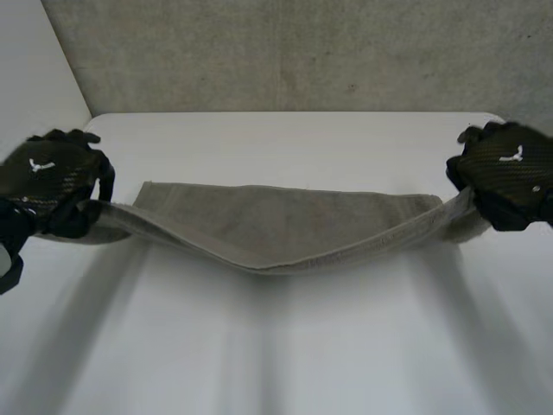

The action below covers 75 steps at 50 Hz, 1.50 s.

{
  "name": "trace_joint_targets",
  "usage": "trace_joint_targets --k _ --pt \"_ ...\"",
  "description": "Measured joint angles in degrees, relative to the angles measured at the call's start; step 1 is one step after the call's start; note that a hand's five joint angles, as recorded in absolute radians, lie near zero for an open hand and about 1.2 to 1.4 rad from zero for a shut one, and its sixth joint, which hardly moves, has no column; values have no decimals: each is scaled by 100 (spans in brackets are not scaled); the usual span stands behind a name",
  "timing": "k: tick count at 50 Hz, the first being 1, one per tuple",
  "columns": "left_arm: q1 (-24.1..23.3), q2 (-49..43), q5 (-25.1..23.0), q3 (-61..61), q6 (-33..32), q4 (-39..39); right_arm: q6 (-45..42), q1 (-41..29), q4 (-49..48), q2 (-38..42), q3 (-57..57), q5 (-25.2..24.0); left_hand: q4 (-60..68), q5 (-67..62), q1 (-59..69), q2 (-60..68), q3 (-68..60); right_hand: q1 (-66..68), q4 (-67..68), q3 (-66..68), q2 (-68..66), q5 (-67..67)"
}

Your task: Fold the towel.

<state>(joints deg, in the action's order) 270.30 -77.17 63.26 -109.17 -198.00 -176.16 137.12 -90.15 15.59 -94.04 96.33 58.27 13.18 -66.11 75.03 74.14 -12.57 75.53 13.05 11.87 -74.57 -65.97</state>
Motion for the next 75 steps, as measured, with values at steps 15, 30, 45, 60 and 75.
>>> trace_joint_targets --k 15,30,45,60,75 --pt "-620 -3552 279 1995 -86 -245 -524 -418 -1039 2656 -1295 290 0 2 0 0 0 1 0 0 -3 -3" --pt "-1015 -5615 941 4462 -17 -674 243 -853 -2767 4305 -2505 1059 0 2 1 0 0 2 0 0 -22 -5" --pt "-1156 -6341 933 4940 -60 -1634 226 -883 -2737 5312 -3513 1198 0 2 1 0 0 3 0 0 -23 -6" --pt "-1179 -6654 892 5290 -94 -1614 207 -882 -2642 5891 -4110 1280 0 4792 -4549 -4516 0 -1489 0 0 1400 1524" --pt "-1042 -5849 521 5048 -48 -1605 225 -980 -2678 4862 -3609 1618 0 6284 -5772 -5973 0 -6149 0 0 6030 6239"
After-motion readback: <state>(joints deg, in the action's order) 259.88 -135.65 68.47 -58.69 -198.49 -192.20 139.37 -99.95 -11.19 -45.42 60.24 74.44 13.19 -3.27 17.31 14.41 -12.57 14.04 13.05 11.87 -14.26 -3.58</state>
